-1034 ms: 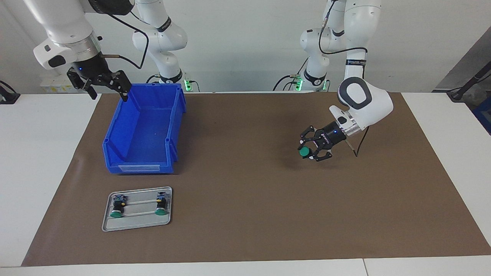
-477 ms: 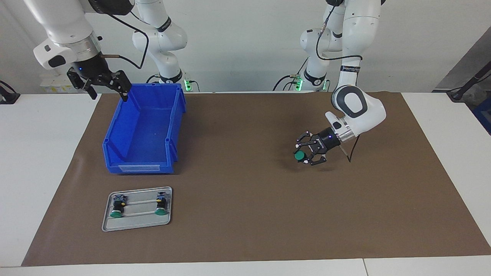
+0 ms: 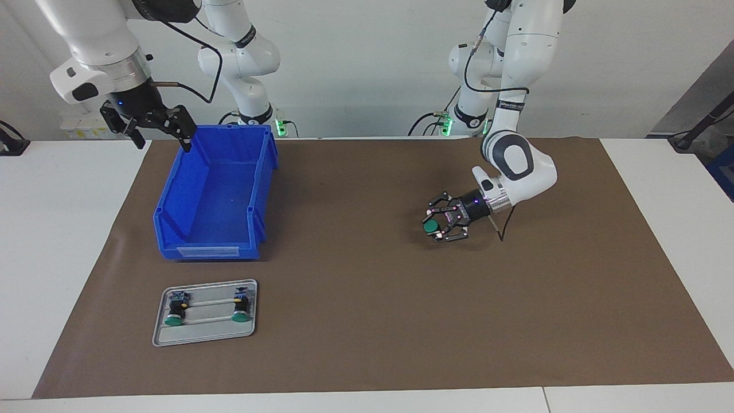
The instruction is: Place and press button with both arms
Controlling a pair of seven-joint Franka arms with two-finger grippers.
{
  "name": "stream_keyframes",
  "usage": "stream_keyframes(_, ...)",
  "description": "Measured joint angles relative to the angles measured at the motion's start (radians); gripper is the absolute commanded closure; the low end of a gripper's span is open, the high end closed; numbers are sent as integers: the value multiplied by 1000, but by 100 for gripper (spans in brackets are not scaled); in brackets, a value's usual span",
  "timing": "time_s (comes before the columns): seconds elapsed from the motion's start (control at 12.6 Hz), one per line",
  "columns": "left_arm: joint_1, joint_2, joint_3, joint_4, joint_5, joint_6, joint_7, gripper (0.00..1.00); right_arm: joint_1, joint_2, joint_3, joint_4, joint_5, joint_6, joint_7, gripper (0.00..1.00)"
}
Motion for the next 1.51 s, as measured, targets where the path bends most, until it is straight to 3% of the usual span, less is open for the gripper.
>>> stream_keyframes(0.8,-32,4,-1,-89,-227,-103,158,100,0,0,0,0,0,0,0,0)
stream_keyframes(1.51,-34,3,1,-124,-248,-126,230,100,0,0,0,0,0,0,0,0)
